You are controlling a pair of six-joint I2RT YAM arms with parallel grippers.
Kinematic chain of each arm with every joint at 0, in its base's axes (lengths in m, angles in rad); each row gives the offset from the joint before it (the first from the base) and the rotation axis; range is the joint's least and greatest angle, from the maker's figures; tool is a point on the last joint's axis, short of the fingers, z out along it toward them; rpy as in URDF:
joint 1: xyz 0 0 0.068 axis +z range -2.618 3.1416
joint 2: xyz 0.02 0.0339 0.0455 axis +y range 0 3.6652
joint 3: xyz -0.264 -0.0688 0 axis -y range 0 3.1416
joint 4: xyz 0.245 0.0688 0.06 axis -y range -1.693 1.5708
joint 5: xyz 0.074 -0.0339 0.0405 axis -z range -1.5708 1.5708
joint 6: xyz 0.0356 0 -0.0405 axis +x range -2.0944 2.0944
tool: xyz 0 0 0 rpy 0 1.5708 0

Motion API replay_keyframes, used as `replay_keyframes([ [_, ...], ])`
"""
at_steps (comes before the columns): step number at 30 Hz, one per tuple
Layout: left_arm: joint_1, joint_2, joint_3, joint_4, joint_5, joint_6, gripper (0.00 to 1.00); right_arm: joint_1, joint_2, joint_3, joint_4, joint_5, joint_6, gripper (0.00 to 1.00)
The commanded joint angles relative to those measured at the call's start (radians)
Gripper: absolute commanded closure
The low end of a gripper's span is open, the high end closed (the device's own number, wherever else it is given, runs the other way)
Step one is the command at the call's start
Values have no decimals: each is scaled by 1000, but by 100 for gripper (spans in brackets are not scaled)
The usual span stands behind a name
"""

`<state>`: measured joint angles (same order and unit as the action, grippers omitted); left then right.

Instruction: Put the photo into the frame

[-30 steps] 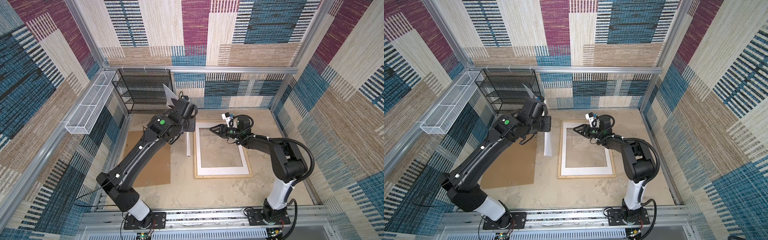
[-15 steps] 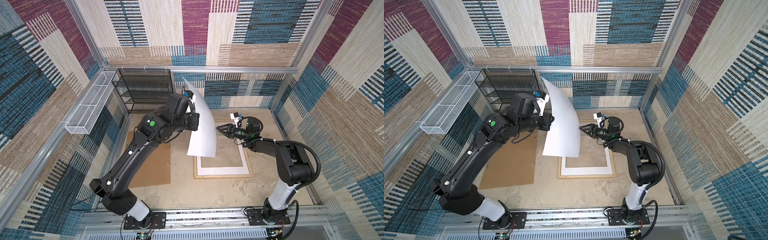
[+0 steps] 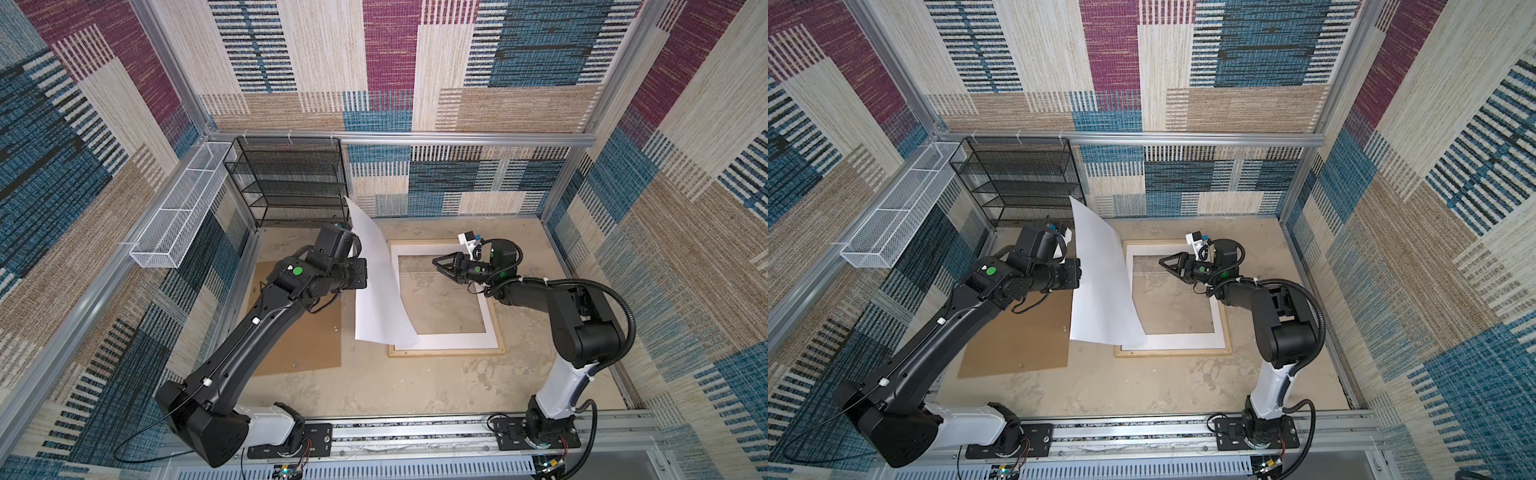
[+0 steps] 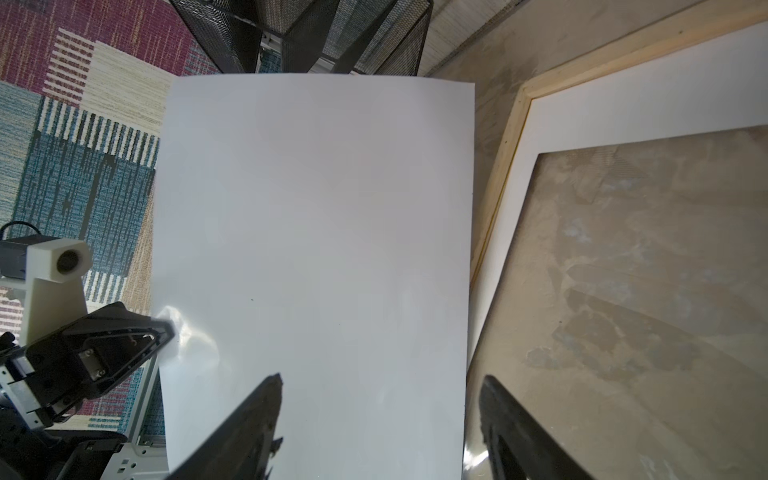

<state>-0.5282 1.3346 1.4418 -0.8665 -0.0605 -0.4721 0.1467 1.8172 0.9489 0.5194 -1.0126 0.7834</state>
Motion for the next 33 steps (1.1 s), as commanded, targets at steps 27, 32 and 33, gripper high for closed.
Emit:
replay_keyframes([
  [27,95,44,-347,-56,-364,-82,100,220,161,238,-558,353,-363,33],
  [32,96,83,-344,-66,-391,-94,100,254,179,244,-559,353,-355,35],
  [33,96,95,-344,-62,-389,-94,100,260,182,245,-559,354,-355,36],
])
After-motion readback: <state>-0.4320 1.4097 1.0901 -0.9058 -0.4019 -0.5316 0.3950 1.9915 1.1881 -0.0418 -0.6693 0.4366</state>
